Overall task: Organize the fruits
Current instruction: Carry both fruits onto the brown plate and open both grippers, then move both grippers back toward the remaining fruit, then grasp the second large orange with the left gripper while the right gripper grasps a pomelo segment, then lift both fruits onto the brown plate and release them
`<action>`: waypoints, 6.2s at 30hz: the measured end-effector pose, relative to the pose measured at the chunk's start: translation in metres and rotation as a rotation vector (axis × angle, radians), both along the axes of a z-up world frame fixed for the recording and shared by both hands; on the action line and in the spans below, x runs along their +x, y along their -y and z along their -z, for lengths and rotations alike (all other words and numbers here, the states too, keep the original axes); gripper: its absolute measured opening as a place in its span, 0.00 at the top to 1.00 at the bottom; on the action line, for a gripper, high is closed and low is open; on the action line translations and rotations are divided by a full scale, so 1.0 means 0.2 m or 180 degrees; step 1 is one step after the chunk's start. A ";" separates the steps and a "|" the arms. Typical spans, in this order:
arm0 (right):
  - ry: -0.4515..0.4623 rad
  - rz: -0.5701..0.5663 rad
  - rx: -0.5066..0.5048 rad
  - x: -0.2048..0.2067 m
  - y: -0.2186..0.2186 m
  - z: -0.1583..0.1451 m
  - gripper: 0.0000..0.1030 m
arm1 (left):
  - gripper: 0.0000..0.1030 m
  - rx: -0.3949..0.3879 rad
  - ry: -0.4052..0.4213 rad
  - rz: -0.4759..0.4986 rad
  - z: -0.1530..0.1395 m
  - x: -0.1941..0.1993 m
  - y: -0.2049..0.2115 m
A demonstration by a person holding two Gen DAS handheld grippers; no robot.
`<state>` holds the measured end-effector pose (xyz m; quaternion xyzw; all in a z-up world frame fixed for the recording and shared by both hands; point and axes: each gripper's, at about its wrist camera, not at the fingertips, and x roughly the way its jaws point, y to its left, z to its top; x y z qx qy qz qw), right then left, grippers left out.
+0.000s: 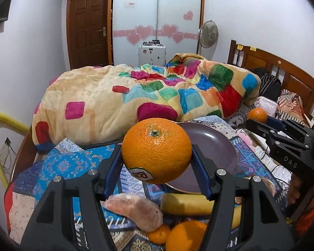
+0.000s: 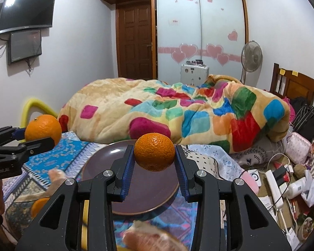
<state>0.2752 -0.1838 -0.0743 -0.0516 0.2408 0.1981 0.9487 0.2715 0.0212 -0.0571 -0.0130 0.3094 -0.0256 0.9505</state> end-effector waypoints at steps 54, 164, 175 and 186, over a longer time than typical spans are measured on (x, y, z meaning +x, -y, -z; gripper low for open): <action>-0.0746 -0.0318 -0.0568 0.27 -0.08 0.09 0.48 | 0.28 0.0080 -0.0656 0.0125 0.06 0.33 0.00; -0.0638 -0.0089 -0.0193 -0.33 0.27 0.25 0.56 | 1.00 0.0070 -0.0363 0.0431 0.13 -0.48 0.22; -0.0653 -0.0168 -0.0150 -0.34 0.26 0.26 0.56 | 0.48 0.0100 -0.0442 0.0343 0.21 -0.48 0.19; -0.0715 -0.0168 -0.0123 -0.34 0.27 0.29 0.56 | 0.43 0.0046 -0.0670 0.0338 0.36 -0.40 0.21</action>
